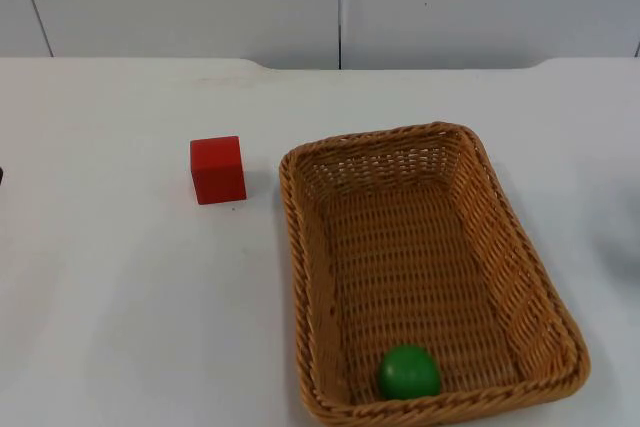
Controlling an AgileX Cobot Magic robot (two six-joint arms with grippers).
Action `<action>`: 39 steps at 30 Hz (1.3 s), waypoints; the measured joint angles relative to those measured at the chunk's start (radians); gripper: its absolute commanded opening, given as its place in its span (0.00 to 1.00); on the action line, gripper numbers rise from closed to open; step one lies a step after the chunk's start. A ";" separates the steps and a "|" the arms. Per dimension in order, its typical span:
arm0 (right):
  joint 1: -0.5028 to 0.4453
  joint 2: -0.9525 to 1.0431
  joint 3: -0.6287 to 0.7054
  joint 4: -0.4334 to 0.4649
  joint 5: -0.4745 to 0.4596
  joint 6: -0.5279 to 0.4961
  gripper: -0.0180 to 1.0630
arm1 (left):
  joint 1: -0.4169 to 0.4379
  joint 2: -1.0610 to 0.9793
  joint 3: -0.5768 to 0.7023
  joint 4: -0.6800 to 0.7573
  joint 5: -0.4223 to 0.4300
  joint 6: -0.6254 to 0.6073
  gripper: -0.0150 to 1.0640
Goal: Place all geometric objects except the red cube into the basket.
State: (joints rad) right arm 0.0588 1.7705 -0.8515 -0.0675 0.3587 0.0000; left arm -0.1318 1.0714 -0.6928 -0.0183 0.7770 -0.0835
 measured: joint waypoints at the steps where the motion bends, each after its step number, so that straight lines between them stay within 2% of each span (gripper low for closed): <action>1: 0.000 0.022 -0.001 0.002 -0.028 0.000 0.98 | 0.000 0.000 0.000 0.000 0.000 0.000 0.99; 7: 0.000 0.103 -0.002 0.003 -0.135 0.000 0.90 | 0.000 0.000 0.000 0.000 0.000 -0.001 0.99; 10: 0.000 0.115 -0.002 0.003 -0.155 0.007 0.87 | 0.000 0.000 0.000 0.000 0.000 -0.001 0.99; 11: 0.000 0.117 -0.002 0.003 -0.163 0.007 0.83 | 0.000 0.000 0.000 0.002 0.000 -0.001 0.99; 13: 0.000 0.119 -0.002 0.003 -0.170 0.007 0.69 | 0.000 0.000 0.000 0.004 0.000 -0.001 0.99; 14: 0.000 0.119 -0.002 0.003 -0.170 0.007 0.58 | 0.000 0.000 0.000 0.004 0.000 -0.001 0.99; 15: 0.000 0.119 -0.002 0.003 -0.170 0.007 0.58 | 0.000 0.000 0.000 0.004 0.000 -0.001 0.99; 16: 0.000 0.119 -0.002 0.003 -0.170 0.007 0.38 | 0.000 0.000 0.000 0.004 0.000 -0.001 0.99; 19: 0.000 0.119 -0.002 0.005 -0.170 0.008 0.01 | 0.000 0.000 0.000 0.004 0.000 -0.001 0.99; 21: 0.000 0.117 -0.002 0.005 -0.158 0.008 0.02 | 0.000 0.000 0.000 0.004 0.000 -0.001 0.99; 25: 0.000 0.028 -0.002 0.005 -0.060 0.008 0.02 | 0.000 0.000 0.000 0.007 0.000 -0.003 0.99; 26: 0.000 0.028 -0.002 0.005 -0.060 0.008 0.02 | 0.000 0.000 0.000 0.007 0.000 -0.003 0.99; 31: 0.000 -0.198 -0.002 0.005 0.074 0.008 0.02 | 0.000 0.000 0.000 0.007 0.000 -0.003 0.99; 39: 0.000 -0.383 -0.002 0.012 0.143 0.008 0.01 | 0.000 0.000 0.000 0.007 -0.002 -0.003 0.99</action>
State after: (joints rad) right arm 0.0588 1.3873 -0.8539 -0.0557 0.5015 0.0084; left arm -0.1318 1.0714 -0.6928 -0.0112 0.7754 -0.0860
